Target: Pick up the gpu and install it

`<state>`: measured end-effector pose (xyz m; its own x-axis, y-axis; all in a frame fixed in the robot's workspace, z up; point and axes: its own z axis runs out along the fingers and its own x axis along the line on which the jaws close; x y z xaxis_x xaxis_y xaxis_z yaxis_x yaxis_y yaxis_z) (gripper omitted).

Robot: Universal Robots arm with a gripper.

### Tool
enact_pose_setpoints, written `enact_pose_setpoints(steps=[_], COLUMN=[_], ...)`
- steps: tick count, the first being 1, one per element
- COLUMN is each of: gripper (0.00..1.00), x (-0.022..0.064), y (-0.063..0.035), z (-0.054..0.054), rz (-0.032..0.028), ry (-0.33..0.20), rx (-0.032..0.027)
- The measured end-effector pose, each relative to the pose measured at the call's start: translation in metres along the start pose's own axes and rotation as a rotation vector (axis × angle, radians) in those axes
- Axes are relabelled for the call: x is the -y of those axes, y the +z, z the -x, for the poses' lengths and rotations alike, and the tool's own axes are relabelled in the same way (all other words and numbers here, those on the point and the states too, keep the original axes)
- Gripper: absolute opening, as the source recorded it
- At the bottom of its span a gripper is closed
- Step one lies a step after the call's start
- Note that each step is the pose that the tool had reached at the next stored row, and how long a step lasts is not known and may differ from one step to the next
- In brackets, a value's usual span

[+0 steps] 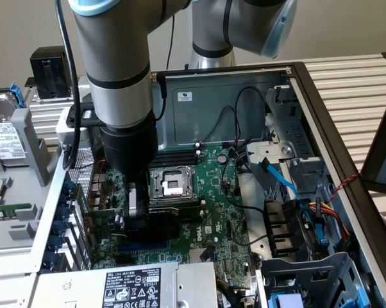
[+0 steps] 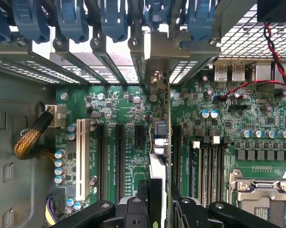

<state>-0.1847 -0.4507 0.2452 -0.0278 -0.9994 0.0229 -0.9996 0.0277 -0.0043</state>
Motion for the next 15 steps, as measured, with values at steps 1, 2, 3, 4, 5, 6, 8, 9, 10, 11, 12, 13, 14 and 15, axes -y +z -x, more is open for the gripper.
enact_pose_setpoints(steps=[1,2,3,4,5,6,8,9,10,11,12,13,14,15], gripper=[0.27,0.27,0.27,0.27,0.27,0.27,0.27,0.27,0.27,0.27,0.27,0.27,0.27,0.27], x=[-0.0002,-0.0002,-0.0003,-0.0004,-0.0004,-0.0004,-0.0005,-0.0005,-0.0004,-0.0004,-0.0004,-0.0004,-0.0004,-0.0004], y=[0.0000,0.0000,0.0000,0.0000,0.0000,0.0000,0.0000,0.0000,0.0000,0.0001,0.0001,0.0000,0.0001,0.0000], z=[0.0000,0.0000,-0.0001,0.0000,0.0000,-0.0001,-0.0001,-0.0001,-0.0001,-0.0001,-0.0001,-0.0001,-0.0001,-0.0001], rz=[-0.0009,-0.0014,-0.0019,-0.0024,-0.0026,-0.0027,-0.0027,-0.0027,-0.0027,-0.0027,-0.0027,-0.0027,-0.0028,-0.0027], ry=[0.000,0.000,0.000,0.000,0.000,0.000,-0.001,-0.001,-0.001,-0.001,-0.001,-0.001,-0.001,-0.001], rx=[0.0003,0.0007,0.0010,0.0013,0.0015,0.0017,0.0022,0.0024,0.0025,0.0025,0.0025,0.0025,0.0025,0.0024])
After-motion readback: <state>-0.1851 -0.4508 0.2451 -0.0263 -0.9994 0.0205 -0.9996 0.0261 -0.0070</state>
